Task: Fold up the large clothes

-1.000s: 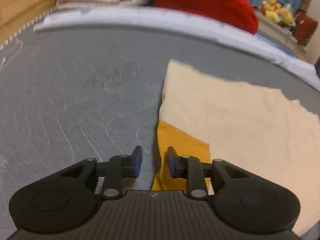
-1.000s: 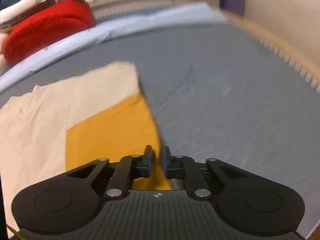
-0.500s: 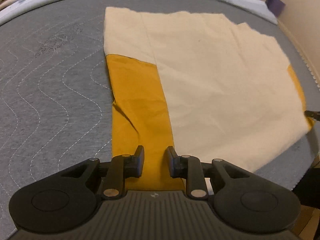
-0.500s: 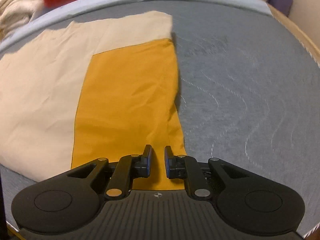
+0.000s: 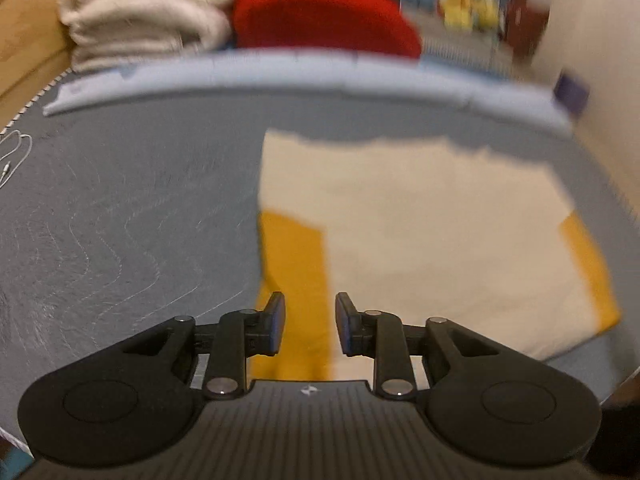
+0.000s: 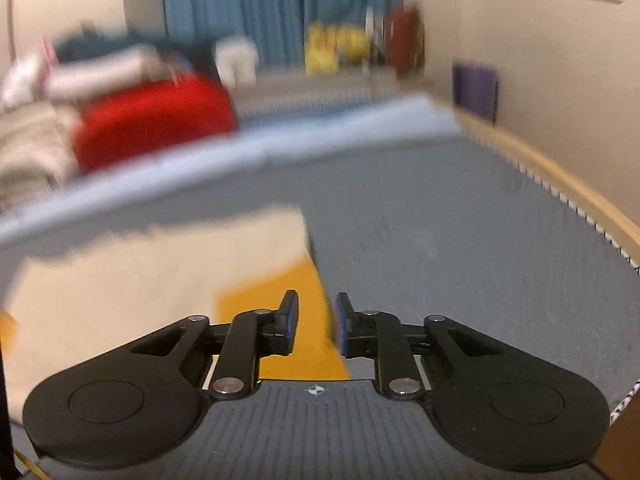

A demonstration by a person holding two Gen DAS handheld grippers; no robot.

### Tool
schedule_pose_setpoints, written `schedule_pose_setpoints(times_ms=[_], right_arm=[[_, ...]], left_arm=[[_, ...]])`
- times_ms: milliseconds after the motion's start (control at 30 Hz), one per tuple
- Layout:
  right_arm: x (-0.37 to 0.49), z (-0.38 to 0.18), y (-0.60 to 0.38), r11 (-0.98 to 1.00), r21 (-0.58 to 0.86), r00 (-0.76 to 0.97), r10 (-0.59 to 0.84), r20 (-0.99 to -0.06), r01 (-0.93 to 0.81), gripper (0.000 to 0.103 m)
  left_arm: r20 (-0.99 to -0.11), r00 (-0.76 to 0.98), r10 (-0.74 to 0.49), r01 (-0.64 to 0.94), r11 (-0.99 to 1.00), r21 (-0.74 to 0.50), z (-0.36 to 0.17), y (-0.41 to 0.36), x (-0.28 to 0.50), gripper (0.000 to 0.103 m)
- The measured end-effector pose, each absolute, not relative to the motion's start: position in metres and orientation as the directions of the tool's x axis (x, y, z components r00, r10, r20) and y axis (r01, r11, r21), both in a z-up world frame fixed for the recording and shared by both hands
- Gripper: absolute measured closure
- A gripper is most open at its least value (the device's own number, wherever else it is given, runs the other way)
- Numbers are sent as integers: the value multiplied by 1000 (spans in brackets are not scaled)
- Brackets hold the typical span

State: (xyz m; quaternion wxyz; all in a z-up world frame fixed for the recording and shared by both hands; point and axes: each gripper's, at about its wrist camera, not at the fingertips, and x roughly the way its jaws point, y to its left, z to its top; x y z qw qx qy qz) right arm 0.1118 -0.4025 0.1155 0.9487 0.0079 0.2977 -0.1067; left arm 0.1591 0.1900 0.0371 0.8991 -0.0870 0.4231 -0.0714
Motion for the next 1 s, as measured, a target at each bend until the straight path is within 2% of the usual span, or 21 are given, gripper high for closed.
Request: schedule_pose_setpoints(times_ms=[33,67,100,167,233,267,300,433,533,633,667,700,767,900,1000], right_arm=[[98,122,-393,979,-29,826,-184,-533,200,74],[84,125,-385,981,-13,845,-172,-506,192,70],[72,124,-377,982,-1,857,-164,-489,188,67],[52,111,-365,982,12,860,-161,-484,191,67],[47,95,-358,978,-11,818,-181,-546,209,67],[45,92,-356,976,-8,818,-186,-545,216,67],[44,91,-355,977,-5,825,-182,-535,213,67],[48,83,-345,986,-53,819,-162,-550,160,67],[49,82,-340,991,-40,813,-127,-568,126,67],[50,81,-333,993,-61,816,-115,-566,98,67],[50,82,-330,994,-65,816,-112,-568,92,67],[53,81,-331,994,-64,814,-106,-571,85,67],[56,80,-330,996,-56,810,-93,-579,74,67],[60,80,-328,997,-48,809,-72,-584,55,67],[63,79,-327,998,-44,810,-60,-584,42,67]], left_arm=[[-720,660,-214,54,970,-239,44,183,145,64],[-693,684,-229,62,964,-257,49,174,132,55],[-672,702,-237,70,961,-266,51,162,122,51],[-648,721,-246,64,955,-291,43,147,104,51],[-657,695,-293,59,933,-354,22,128,93,57],[-678,666,-312,47,924,-379,10,123,90,78],[-706,634,-315,28,922,-386,-1,122,92,93],[-745,602,-286,-40,922,-386,-25,128,96,93],[-746,576,-335,-130,863,-488,-40,149,102,92],[-750,562,-349,-229,805,-547,-57,161,119,87],[-751,558,-353,-268,780,-565,-64,164,121,82],[-751,553,-362,-299,754,-584,-74,168,125,72],[-748,545,-378,-366,695,-618,-87,175,128,62],[-740,553,-383,-423,636,-645,-106,180,130,60],[-718,584,-378,-459,576,-676,-117,184,135,53]])
